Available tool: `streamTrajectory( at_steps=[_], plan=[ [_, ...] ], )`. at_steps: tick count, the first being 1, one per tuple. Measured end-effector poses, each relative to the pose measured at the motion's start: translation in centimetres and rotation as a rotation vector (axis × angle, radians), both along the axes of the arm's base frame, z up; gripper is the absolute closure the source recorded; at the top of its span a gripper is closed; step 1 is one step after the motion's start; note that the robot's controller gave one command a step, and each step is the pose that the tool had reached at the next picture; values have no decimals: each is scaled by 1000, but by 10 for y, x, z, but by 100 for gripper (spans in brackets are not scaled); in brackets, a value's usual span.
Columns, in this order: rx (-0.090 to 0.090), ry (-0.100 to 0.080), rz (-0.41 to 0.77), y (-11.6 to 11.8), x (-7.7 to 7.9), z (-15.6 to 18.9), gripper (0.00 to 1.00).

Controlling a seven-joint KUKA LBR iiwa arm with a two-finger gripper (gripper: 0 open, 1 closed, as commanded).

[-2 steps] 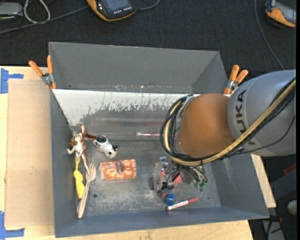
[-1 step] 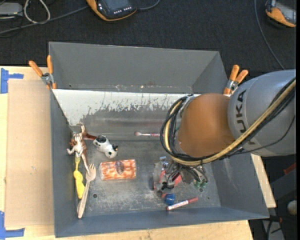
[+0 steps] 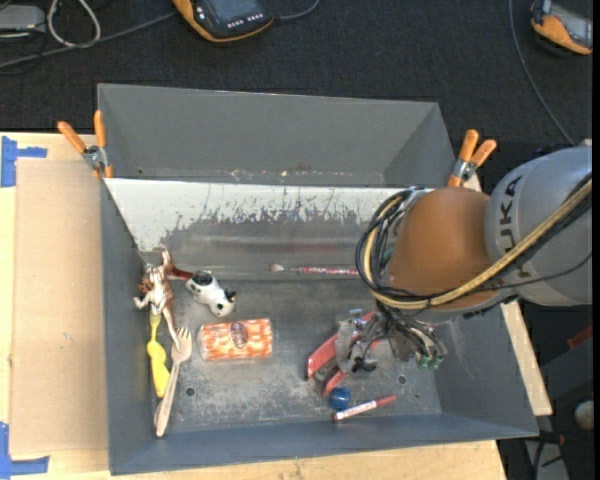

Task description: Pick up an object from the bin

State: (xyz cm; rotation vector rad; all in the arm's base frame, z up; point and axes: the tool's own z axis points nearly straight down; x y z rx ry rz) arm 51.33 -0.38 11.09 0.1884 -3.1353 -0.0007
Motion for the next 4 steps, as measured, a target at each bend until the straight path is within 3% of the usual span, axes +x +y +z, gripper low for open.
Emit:
streamTrajectory(
  at_steps=[1, 2, 3, 4],
  plan=[
    [4, -2, -142, 1, 27, 51, 0],
    [4, -2, -142, 1, 27, 51, 0],
    [4, -9, 5, -3, 19, 24, 0],
    [5, 1, 126, -28, 18, -25, 0]
  ],
)
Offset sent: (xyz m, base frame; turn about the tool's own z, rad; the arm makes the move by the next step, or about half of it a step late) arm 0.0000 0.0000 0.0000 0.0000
